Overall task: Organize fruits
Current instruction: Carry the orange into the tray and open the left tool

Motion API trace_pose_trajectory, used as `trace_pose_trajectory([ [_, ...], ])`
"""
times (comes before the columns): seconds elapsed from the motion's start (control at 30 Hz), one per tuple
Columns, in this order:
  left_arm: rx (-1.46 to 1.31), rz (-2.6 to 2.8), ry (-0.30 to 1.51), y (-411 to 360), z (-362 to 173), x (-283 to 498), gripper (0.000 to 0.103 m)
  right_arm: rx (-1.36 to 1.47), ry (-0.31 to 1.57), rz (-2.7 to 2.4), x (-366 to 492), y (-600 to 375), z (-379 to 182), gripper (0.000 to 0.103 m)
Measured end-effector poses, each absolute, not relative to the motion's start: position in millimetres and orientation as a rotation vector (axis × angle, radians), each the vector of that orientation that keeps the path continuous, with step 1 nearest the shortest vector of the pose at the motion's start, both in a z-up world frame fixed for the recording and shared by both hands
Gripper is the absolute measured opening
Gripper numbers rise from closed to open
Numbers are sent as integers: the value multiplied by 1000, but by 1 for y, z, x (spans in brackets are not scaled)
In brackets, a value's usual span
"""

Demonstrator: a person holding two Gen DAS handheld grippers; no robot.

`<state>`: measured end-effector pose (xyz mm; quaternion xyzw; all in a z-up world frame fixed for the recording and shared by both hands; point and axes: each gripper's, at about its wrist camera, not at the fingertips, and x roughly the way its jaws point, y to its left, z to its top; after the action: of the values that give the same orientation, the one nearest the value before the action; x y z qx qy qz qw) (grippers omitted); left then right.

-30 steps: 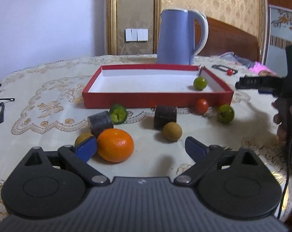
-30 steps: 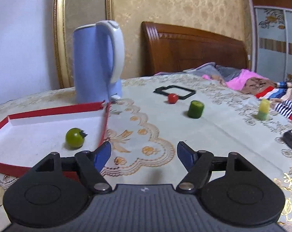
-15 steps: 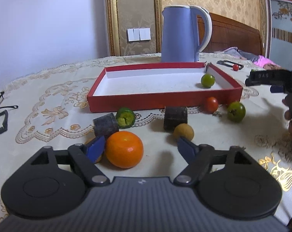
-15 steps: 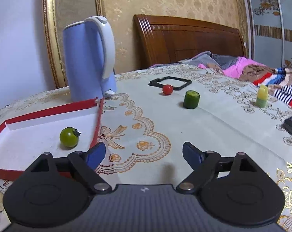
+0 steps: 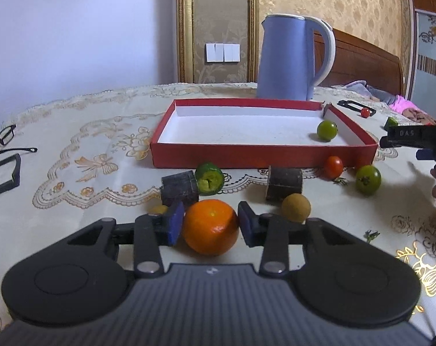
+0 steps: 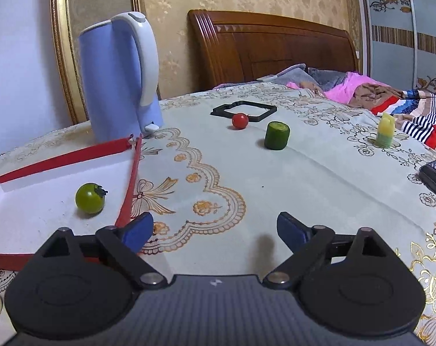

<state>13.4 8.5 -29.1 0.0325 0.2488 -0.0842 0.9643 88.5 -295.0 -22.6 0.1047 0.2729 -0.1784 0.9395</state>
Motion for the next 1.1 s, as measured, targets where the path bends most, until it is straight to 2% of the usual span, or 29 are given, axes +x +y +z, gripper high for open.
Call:
trace_pose_trajectory([
  [0.27, 41, -200, 457, 11, -9, 13, 37, 188, 608, -389, 97, -293, -26, 93],
  [0.5, 43, -206, 416, 4, 17, 54, 37, 172, 651, -394, 102, -292, -30, 93],
  [0.83, 17, -151, 533, -7, 4, 153, 37, 168, 656, -394, 104, -292, -30, 94],
  [1.1, 8, -102, 597, -12, -10, 188, 37, 165, 659, -394, 104, -292, -30, 94],
])
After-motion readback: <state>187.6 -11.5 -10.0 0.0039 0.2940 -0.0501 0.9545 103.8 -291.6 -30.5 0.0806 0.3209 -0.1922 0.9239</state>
